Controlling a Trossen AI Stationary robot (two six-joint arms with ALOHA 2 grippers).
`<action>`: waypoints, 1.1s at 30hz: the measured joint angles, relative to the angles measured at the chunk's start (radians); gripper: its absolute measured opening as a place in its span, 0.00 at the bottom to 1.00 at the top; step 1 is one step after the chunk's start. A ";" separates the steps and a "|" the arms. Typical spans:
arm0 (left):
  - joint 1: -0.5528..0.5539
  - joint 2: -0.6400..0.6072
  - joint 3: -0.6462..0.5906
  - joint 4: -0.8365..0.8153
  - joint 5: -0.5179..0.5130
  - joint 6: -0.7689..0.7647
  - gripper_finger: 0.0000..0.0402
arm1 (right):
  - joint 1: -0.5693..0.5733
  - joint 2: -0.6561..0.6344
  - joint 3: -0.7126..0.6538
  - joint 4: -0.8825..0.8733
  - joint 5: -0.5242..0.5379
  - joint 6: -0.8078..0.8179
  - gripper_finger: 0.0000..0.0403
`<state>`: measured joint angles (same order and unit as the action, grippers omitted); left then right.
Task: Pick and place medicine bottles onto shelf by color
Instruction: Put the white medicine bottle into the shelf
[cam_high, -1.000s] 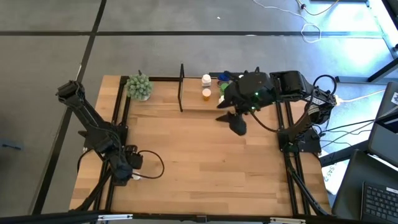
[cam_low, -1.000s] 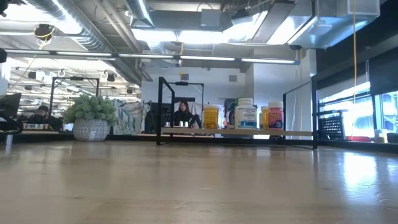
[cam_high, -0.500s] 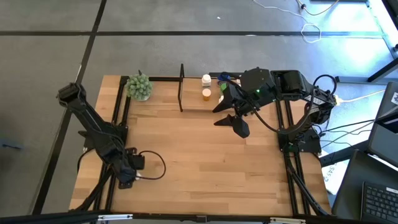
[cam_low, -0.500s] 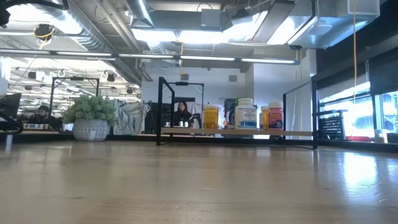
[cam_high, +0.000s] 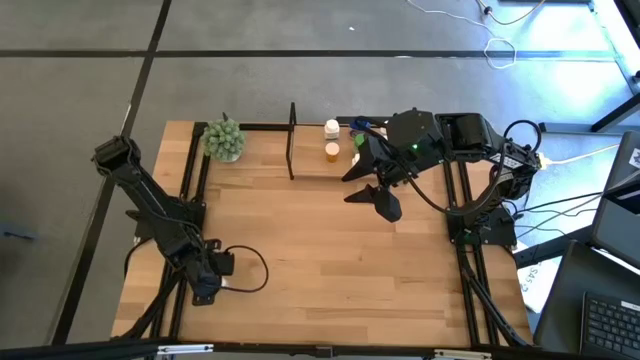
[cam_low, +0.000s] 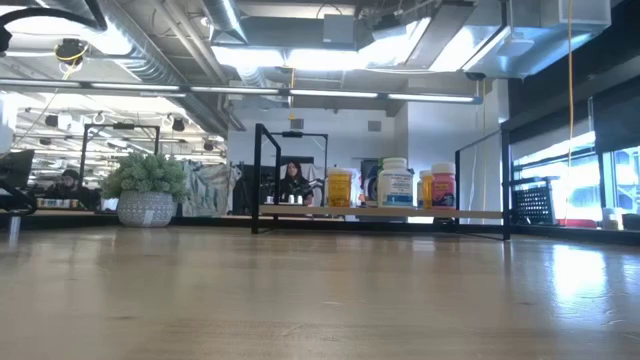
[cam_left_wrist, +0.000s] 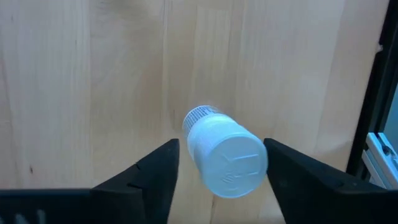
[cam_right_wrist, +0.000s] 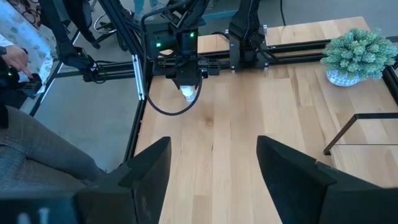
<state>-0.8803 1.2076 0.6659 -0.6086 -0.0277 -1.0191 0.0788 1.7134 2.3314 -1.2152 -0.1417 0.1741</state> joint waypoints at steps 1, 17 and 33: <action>0.000 0.000 0.000 0.000 0.000 0.000 0.54 | 0.000 0.000 0.000 0.000 0.000 0.000 0.59; 0.005 -0.017 0.012 -0.022 0.005 -0.001 0.33 | 0.000 0.000 0.000 0.000 -0.002 -0.003 0.59; 0.339 -0.170 0.462 -0.669 -0.006 0.221 0.33 | -0.019 0.000 0.000 -0.021 0.016 -0.124 0.59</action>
<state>-0.5414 1.0378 1.1281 -1.2778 -0.0334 -0.7982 0.0597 1.7130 2.3314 -1.2361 -0.1261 0.0498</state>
